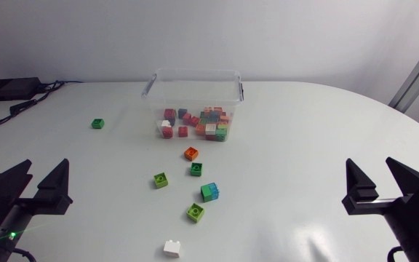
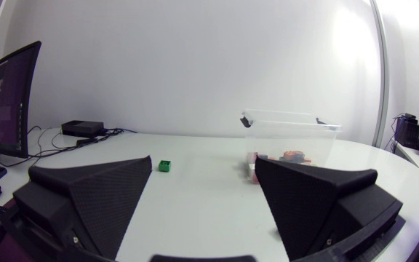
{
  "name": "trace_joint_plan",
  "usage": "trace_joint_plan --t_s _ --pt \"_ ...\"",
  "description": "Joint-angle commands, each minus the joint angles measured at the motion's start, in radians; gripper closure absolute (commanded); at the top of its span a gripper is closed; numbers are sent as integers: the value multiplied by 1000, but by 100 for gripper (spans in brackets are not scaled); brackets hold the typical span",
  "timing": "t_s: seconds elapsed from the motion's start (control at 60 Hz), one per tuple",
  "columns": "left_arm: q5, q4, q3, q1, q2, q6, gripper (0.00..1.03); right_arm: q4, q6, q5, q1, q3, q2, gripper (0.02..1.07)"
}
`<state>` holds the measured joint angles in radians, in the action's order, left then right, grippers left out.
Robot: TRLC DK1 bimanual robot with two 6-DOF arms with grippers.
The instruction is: Place the duplo bricks in the container
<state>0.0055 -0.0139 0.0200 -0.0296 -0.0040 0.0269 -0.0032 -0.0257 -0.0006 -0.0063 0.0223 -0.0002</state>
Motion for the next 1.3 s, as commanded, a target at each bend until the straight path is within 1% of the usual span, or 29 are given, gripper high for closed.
trace_joint_plan --t_s 0.0,0.1,0.183,0.367,0.45,0.567,0.65,0.7,0.717,0.767,0.85,0.883,0.9,0.933,1.017,1.033,1.133,1.217,1.233,1.267,1.283 --pt "-2 8 -18 7 -11 22 5 -3 13 -4 8 -24 -4 6" --pt "-2 14 -20 5 -11 21 5 -3 3 -4 9 -24 -6 6" --pt "-2 46 -23 -6 -11 24 5 -1 -8 -2 9 -24 -6 6" --pt "-2 37 35 -35 -10 68 5 -3 -6 -2 9 -1 -6 6" --pt "-2 22 80 -29 13 73 5 -3 -5 -2 11 27 -3 6" --pt "-1 -4 190 -27 148 93 5 -6 -2 1 25 94 42 6" --pt "-1 -20 268 -29 256 93 5 -6 -2 -1 29 165 143 6" --pt "-1 -31 336 -32 360 93 8 2 4 -1 32 209 218 6" --pt "-1 -49 379 -33 421 93 8 3 10 -1 35 234 269 6" --pt "-1 -83 443 -36 506 93 8 5 24 -1 37 277 353 6" --pt "5 -153 551 -41 654 94 8 6 52 1 54 330 444 6" --pt "5 -193 601 -44 727 96 8 -1 59 13 72 360 488 6" --pt "5 -219 640 -47 783 100 10 -3 64 25 89 381 525 6" --pt "5 -239 667 -50 835 100 12 -3 67 37 106 396 548 6" --pt "8 -317 750 -61 949 87 12 -9 67 74 155 436 618 6" --pt "8 -348 782 -70 1001 74 12 -12 70 80 164 442 632 6" --pt "10 -443 877 -89 1142 15 11 -67 75 122 223 501 723 6" --pt "10 -492 937 -110 1253 -53 11 -130 107 128 258 554 799 6" --pt "10 -505 960 -115 1296 -87 11 -158 112 131 267 571 819 6" --pt "10 -512 977 -119 1329 -111 11 -192 119 131 289 596 855 6" --pt "11 -526 997 -127 1368 -148 11 -204 124 132 302 605 870 6"
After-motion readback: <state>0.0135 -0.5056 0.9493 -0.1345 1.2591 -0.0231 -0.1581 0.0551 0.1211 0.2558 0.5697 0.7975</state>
